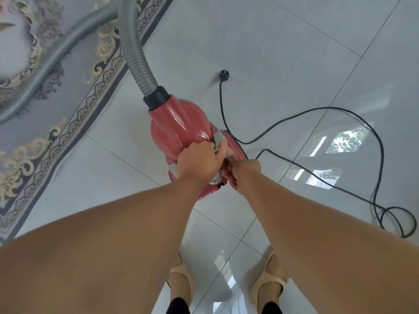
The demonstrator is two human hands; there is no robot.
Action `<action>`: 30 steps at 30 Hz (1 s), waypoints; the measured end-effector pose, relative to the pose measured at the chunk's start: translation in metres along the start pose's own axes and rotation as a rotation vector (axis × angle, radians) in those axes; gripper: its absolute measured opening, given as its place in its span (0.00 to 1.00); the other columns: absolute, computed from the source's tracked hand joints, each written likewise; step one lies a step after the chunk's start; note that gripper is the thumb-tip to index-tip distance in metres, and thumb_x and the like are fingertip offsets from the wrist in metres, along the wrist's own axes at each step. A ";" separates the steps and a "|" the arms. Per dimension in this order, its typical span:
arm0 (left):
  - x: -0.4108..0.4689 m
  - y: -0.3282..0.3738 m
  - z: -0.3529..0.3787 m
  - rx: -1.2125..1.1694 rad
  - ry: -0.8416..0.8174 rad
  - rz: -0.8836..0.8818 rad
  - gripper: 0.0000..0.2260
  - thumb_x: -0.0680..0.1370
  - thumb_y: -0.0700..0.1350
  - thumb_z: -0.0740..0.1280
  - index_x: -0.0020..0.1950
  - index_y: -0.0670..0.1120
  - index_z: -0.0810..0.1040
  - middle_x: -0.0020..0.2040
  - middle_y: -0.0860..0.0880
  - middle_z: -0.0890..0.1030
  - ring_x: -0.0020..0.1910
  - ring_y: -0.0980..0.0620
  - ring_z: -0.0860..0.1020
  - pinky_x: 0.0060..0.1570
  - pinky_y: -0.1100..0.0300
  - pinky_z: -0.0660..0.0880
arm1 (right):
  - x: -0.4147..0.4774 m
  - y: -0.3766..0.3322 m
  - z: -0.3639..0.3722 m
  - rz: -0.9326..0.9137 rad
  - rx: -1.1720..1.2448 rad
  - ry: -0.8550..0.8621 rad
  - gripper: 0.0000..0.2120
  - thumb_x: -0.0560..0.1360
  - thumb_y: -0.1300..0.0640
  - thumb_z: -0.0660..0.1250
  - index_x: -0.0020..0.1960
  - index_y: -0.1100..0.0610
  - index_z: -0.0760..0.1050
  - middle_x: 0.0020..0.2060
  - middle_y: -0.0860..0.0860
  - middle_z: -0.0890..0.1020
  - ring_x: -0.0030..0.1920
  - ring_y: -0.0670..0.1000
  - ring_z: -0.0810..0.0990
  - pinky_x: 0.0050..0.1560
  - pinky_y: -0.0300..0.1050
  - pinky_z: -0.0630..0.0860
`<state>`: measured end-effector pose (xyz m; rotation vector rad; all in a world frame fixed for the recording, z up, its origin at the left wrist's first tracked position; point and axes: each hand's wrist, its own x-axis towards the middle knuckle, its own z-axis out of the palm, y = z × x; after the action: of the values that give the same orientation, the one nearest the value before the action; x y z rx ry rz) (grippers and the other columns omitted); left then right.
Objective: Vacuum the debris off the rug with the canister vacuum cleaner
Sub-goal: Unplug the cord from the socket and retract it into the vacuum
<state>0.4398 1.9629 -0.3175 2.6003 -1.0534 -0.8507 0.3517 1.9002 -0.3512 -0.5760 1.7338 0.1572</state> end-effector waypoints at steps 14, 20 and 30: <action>0.002 -0.003 0.000 0.003 0.003 0.033 0.25 0.82 0.57 0.52 0.27 0.49 0.66 0.25 0.51 0.70 0.30 0.47 0.75 0.35 0.57 0.70 | 0.007 0.003 0.005 0.005 0.171 -0.078 0.11 0.77 0.55 0.69 0.41 0.57 0.70 0.22 0.45 0.80 0.21 0.43 0.77 0.24 0.36 0.73; 0.001 -0.001 0.000 0.014 0.016 0.026 0.25 0.82 0.57 0.53 0.27 0.48 0.66 0.26 0.51 0.70 0.31 0.47 0.73 0.35 0.57 0.65 | 0.004 -0.006 0.005 0.131 0.079 0.058 0.18 0.73 0.48 0.74 0.39 0.56 0.67 0.38 0.52 0.86 0.19 0.45 0.74 0.15 0.29 0.62; -0.001 0.000 -0.001 0.033 0.013 0.032 0.25 0.82 0.57 0.52 0.27 0.49 0.65 0.25 0.52 0.69 0.29 0.48 0.72 0.34 0.58 0.64 | -0.002 -0.005 0.006 0.140 0.069 0.040 0.16 0.75 0.49 0.72 0.55 0.58 0.73 0.36 0.53 0.86 0.16 0.44 0.73 0.17 0.33 0.64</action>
<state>0.4403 1.9634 -0.3162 2.6052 -1.1111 -0.8145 0.3595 1.8982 -0.3501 -0.4098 1.8113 0.1846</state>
